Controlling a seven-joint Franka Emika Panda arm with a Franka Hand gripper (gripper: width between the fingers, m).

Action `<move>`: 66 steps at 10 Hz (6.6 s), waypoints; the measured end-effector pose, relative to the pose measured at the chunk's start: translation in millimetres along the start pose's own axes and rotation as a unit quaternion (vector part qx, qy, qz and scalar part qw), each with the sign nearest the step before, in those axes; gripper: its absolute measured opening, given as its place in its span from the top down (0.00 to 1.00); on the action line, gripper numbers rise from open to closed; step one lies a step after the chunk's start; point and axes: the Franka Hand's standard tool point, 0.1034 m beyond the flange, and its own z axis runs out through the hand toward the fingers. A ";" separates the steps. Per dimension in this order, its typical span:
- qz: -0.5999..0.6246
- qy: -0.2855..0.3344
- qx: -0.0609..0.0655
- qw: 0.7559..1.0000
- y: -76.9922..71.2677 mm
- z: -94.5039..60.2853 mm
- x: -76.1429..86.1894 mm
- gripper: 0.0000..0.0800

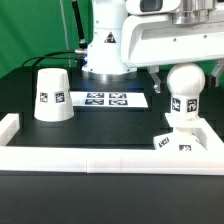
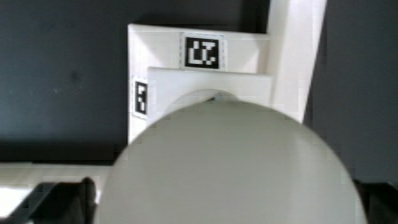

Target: Assemble lamp

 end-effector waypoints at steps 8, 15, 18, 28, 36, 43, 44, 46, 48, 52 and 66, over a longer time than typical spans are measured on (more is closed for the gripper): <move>-0.134 0.000 -0.001 0.991 -0.4 0.3 0.2 0.28; 0.098 0.003 0.001 0.995 -0.1 1.0 0.0 0.28; 0.239 0.000 0.003 0.971 0.1 1.4 -0.4 0.28; 0.563 -0.015 0.004 0.826 0.1 2.5 -3.5 0.28; 0.468 -0.015 0.006 0.883 -2.2 2.4 -4.1 0.13; 0.188 -0.014 0.002 0.982 -9.6 3.0 -5.0 0.13; 0.143 -0.014 0.002 0.990 -8.8 3.0 -5.0 0.13; 0.060 -0.013 0.001 0.998 -7.2 2.7 -4.7 0.13; -0.007 -0.015 -0.013 1.000 -8.3 0.7 -2.9 0.13; -0.149 -0.015 -0.020 0.989 -5.9 -0.7 -0.7 0.13; 0.150 -0.011 -0.022 0.988 -1.9 -0.2 -2.2 0.28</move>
Offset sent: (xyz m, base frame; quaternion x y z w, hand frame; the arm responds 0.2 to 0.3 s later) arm -0.0007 0.0041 0.0019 -0.0032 -0.0014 -0.1838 0.9830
